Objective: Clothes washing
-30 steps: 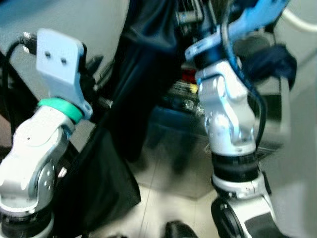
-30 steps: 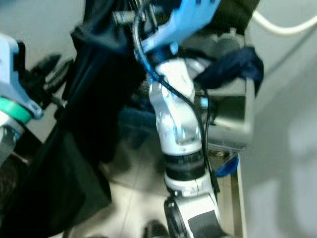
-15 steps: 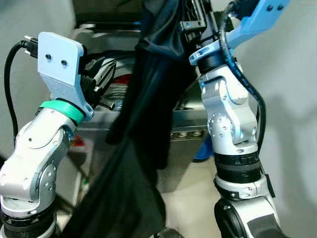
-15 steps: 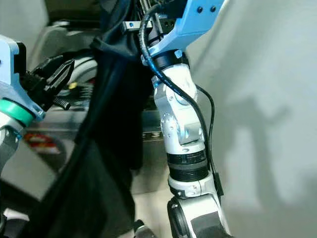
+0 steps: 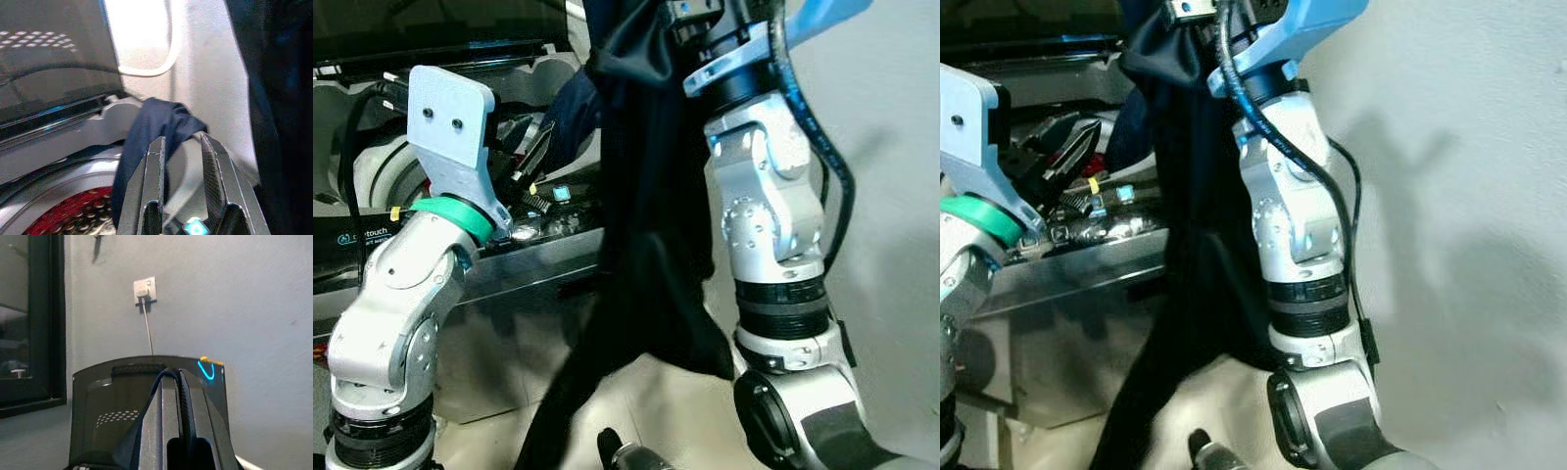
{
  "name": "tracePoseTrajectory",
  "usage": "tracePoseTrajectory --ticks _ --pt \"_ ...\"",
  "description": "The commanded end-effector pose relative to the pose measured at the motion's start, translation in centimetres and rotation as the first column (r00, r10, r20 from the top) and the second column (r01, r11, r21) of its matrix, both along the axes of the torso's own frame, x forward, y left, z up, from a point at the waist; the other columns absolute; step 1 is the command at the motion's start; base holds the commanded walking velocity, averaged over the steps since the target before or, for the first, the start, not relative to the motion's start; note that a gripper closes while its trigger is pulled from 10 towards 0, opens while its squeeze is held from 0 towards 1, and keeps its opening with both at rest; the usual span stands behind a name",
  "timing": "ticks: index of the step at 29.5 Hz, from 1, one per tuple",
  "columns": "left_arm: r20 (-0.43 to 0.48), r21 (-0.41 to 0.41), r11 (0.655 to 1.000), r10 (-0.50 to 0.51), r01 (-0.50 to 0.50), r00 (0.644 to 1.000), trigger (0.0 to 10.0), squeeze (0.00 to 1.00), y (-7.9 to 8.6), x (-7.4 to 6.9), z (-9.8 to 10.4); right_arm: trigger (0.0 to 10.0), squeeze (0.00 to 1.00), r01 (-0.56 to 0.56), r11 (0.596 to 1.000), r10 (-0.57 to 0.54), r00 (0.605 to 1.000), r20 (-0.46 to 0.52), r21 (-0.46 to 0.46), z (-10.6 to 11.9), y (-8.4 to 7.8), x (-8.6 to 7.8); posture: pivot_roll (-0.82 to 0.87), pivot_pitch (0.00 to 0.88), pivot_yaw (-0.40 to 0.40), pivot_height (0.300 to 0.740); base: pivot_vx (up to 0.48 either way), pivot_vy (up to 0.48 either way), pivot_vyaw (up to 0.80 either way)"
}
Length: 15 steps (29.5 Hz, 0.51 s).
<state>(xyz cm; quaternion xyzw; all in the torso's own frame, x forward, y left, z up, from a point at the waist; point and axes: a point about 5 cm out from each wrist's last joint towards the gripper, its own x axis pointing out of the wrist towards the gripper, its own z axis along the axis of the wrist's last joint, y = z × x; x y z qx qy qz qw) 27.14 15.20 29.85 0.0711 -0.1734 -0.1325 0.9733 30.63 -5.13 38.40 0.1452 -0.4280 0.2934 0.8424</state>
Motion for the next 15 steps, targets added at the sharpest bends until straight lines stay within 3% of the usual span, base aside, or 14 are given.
tracePoseTrajectory --ticks 1,15 --pt "0.002 -0.002 1.0 0.012 -0.012 1.0 10.0 0.0 0.0 0.0 0.0 10.0 0.0 -0.014 1.0 0.014 1.0 -0.002 0.006 0.2 0.1 -0.1 0.1 0.061 0.012 0.74 0.0 0.48 0.0" --pt "0.008 -0.005 1.0 0.021 -0.021 1.0 10.0 0.0 0.1 0.3 0.2 10.0 0.0 0.013 1.0 -0.013 0.999 -0.039 0.0 -1.0 -0.3 0.7 0.11 0.069 0.018 0.74 0.0 0.48 0.0"
